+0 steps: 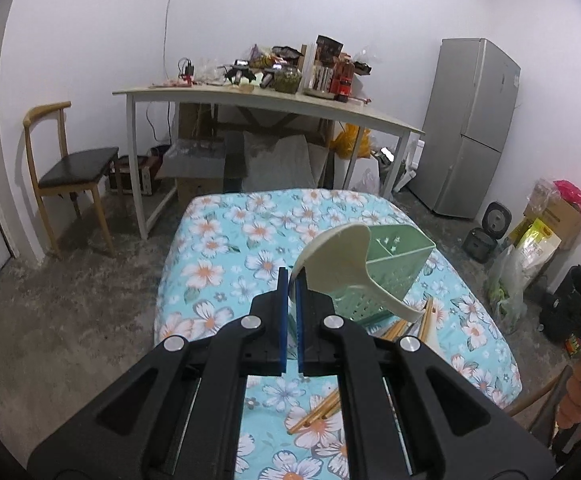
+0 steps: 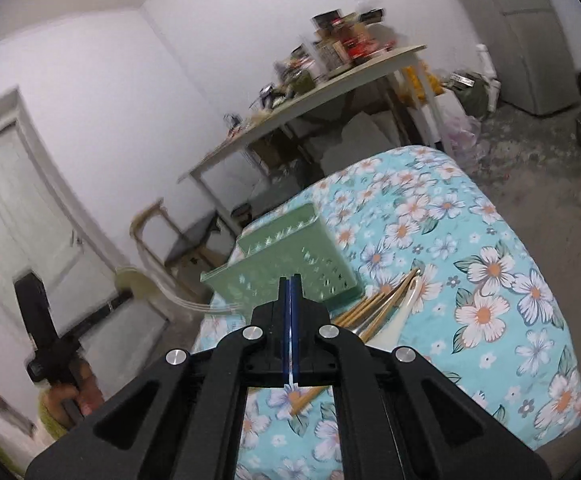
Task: Organize utensils
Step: 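Lift the cream ladle with the left tool while the right tool grasps the metal ladle handle, then drop the cream ladle into the holder with the left tool while the right tool lifts the metal ladle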
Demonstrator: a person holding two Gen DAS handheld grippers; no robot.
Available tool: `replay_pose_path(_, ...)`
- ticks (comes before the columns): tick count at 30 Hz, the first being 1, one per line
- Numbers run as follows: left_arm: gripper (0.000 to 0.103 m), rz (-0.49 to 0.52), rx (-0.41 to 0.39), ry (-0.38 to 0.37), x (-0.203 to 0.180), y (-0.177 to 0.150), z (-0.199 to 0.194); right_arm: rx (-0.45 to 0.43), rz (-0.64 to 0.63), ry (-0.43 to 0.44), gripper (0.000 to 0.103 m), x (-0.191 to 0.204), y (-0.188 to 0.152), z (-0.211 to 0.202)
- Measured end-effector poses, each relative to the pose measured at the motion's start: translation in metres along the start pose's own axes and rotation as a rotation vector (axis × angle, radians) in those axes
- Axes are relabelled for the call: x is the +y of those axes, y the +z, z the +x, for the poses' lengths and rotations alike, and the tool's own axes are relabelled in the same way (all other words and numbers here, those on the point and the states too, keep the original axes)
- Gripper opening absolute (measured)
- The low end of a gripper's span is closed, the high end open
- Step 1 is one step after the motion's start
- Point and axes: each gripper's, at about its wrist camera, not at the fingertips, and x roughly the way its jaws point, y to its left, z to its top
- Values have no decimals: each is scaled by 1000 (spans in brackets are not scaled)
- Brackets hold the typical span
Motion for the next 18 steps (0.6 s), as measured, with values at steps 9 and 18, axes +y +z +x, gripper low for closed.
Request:
replay_pose_path(9,3,-35,41,36,4,-16,9,164,-531,-343,55,58,-83,106)
replay_pose_path(18,2,-85,59,67,25,-22,13,239,-665,-464,22,56,-99,166)
